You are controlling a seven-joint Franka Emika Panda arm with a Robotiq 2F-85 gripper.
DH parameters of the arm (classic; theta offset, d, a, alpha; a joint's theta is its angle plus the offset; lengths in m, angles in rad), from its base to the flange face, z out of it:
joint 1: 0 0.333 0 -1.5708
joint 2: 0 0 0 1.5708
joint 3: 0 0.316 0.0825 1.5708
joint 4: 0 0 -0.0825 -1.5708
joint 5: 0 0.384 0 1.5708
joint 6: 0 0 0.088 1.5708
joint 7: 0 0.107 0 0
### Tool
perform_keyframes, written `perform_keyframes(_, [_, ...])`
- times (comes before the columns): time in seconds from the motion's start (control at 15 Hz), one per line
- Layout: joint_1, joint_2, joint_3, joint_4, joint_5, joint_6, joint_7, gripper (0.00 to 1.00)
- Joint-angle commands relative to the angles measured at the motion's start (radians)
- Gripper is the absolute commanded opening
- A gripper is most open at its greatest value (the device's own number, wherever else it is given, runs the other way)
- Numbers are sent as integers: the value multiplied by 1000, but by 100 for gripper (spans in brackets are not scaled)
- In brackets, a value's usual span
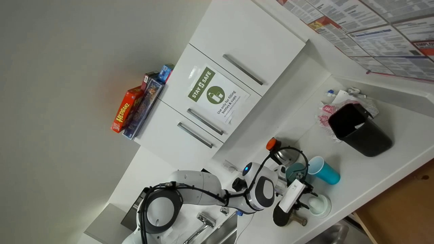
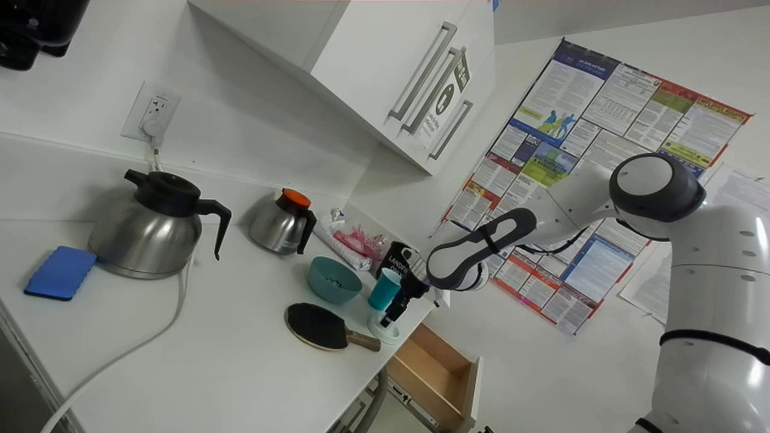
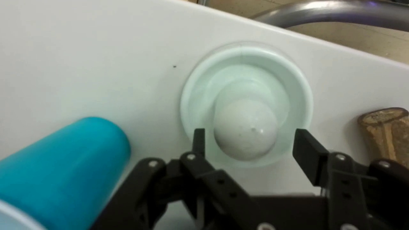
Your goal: Remove the white object in the drawer and put it on the counter
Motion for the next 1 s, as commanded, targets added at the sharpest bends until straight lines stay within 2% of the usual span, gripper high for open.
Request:
perform_keyframes(0.0, [-6,-27,10,-30,-15,31,27,99])
perform_keyframes(0.47, [-22,-96,34,-110,-18,97,6,100])
perform_keyframes(0.8, [-57,-154,84,-157,4,103,-24,100])
perform_keyframes(0.87, [-65,-161,93,-161,7,93,-31,100])
perform_keyframes(0.93, [-33,-109,67,-113,-7,84,5,100])
